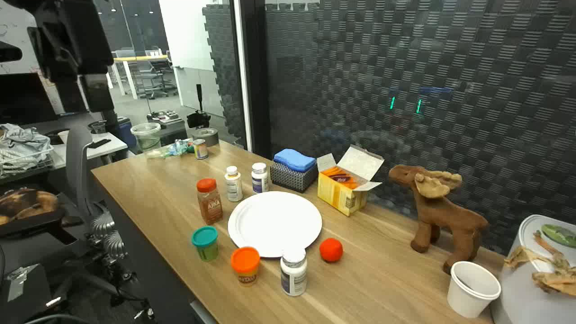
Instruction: Put the objects surrounding the plate on to the plate.
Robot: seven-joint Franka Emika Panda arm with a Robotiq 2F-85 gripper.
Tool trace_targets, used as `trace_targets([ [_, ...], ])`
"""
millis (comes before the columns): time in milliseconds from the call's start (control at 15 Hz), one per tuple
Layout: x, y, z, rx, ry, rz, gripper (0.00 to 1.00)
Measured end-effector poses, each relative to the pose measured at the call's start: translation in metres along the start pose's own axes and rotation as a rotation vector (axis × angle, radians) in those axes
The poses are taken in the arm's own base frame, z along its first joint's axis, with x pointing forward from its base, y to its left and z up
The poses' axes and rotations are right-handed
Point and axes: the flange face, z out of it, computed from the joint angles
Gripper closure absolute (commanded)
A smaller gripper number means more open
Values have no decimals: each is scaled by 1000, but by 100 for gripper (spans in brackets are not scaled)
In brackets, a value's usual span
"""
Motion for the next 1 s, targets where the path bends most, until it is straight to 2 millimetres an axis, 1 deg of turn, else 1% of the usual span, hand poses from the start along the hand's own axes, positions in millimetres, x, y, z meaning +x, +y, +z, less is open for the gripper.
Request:
trace_targets([
  [267, 0, 1, -9, -1, 20, 3, 0],
  [733, 1, 2, -7, 1, 15, 6, 0],
  [867, 7, 6, -12, 7, 21, 8, 0],
  [1000, 21, 8, -26, 7, 36, -1, 0],
])
